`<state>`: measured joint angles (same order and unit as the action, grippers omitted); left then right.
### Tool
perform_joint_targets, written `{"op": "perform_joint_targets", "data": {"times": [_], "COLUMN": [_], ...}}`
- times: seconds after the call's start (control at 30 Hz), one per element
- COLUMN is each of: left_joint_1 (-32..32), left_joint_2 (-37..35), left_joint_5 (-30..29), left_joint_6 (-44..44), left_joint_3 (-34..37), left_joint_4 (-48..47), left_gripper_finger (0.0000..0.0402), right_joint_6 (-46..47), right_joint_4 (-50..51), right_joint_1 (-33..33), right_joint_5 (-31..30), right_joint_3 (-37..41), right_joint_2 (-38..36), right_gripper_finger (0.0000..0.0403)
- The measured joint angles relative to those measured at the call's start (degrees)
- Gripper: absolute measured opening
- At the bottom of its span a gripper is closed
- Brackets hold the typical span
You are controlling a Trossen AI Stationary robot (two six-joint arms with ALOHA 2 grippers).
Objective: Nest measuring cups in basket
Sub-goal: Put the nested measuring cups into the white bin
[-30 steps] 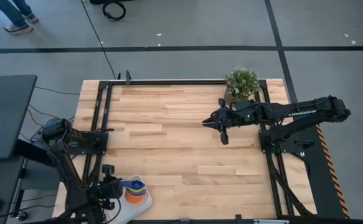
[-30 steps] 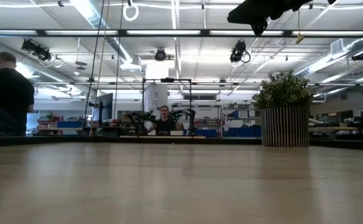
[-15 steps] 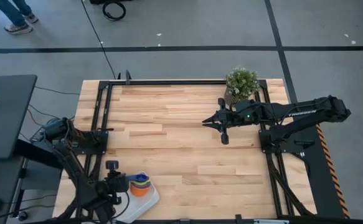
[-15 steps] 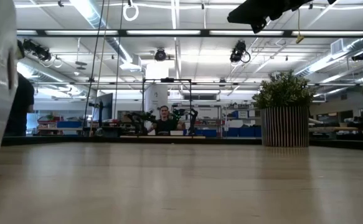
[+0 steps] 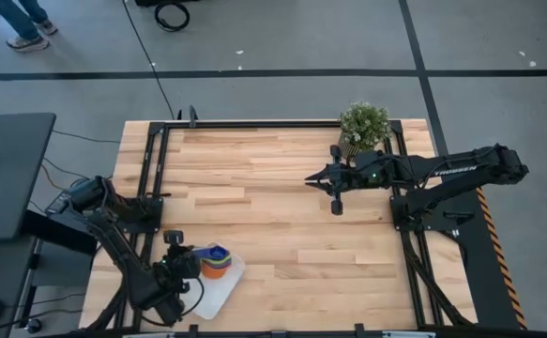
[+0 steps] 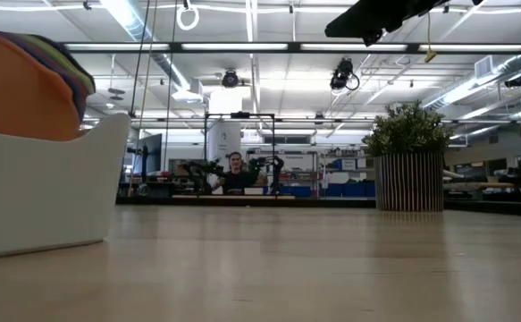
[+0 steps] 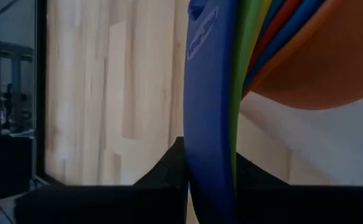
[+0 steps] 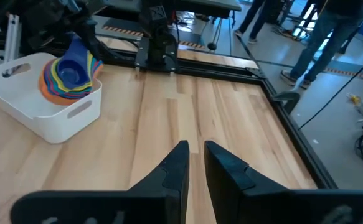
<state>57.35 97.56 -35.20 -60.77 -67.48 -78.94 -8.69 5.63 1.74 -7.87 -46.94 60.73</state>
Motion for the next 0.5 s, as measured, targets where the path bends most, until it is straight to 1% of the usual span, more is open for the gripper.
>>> {"op": "perform_joint_targets", "data": {"times": [0.23, 0.4, 0.5], "left_joint_1": [-0.36, -0.62, -1.05], "left_joint_2": [0.0, -0.24, -0.22], "left_joint_5": [-0.03, -1.23, -1.48], "left_joint_6": [0.09, 0.21, 0.7], "left_joint_3": [0.05, 2.88, 3.31], "left_joint_4": [3.48, 8.63, 8.16], "left_gripper_finger": [0.0046, 0.0046, 0.0046], "right_joint_6": [-1.61, -2.03, -2.03], "right_joint_4": [0.0, 0.0, 0.0], "right_joint_1": [0.0, 0.02, 0.0], "right_joint_5": [-0.03, -0.03, -0.04], "right_joint_3": [0.0, 0.0, 0.0], "right_joint_2": [0.0, -0.02, 0.0], "right_gripper_finger": [0.0057, 0.0057, 0.0057]}}
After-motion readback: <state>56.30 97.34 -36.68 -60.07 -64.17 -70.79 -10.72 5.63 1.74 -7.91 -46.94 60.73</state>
